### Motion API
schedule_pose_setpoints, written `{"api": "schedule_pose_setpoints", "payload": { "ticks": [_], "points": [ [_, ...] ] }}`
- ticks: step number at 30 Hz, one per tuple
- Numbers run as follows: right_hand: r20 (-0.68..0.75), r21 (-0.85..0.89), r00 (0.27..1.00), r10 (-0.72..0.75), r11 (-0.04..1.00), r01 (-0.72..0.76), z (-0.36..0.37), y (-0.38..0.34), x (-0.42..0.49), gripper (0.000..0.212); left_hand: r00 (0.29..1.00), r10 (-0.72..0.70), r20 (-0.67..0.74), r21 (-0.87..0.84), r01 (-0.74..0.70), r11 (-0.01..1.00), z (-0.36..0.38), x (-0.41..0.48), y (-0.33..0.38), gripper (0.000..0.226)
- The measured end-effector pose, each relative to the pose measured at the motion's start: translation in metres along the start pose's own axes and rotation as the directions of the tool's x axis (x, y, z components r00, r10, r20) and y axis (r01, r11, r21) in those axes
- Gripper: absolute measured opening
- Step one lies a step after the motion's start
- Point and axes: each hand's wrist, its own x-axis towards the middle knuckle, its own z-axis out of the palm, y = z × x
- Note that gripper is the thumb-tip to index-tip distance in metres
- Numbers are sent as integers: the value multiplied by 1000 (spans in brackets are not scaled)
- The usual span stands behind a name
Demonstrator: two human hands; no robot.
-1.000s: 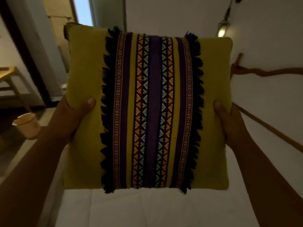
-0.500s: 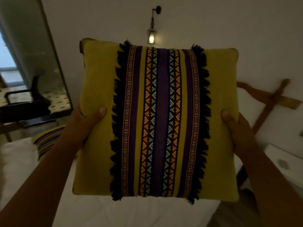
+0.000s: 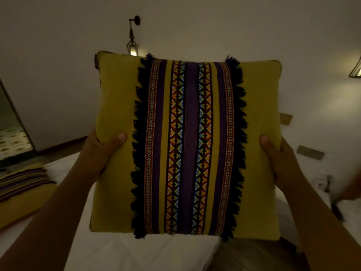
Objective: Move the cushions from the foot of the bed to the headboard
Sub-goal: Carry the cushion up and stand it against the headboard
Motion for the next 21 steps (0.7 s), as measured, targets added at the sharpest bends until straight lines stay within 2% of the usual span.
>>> {"api": "schedule_pose_setpoints", "payload": {
  "ticks": [6, 10, 17, 21],
  "points": [
    [-16, -4, 1000, 17, 1000, -17, -66, 14, 38, 53, 998, -24, 54, 0, 25, 1000, 78, 26, -14, 79],
    [-31, 3, 999, 24, 1000, -24, -95, 29, 64, 64, 995, -53, 79, 6, 53, 999, 115, 46, -26, 81],
    [-45, -22, 997, 59, 998, -60, -111, 68, 122, 54, 991, -101, 92, 16, 100, 995, 160, 99, -65, 81],
    [-61, -48, 996, 66, 996, -69, -118, 91, 177, 64, 987, -111, 115, -10, 113, 994, 194, 150, -94, 66]
  ]
}}
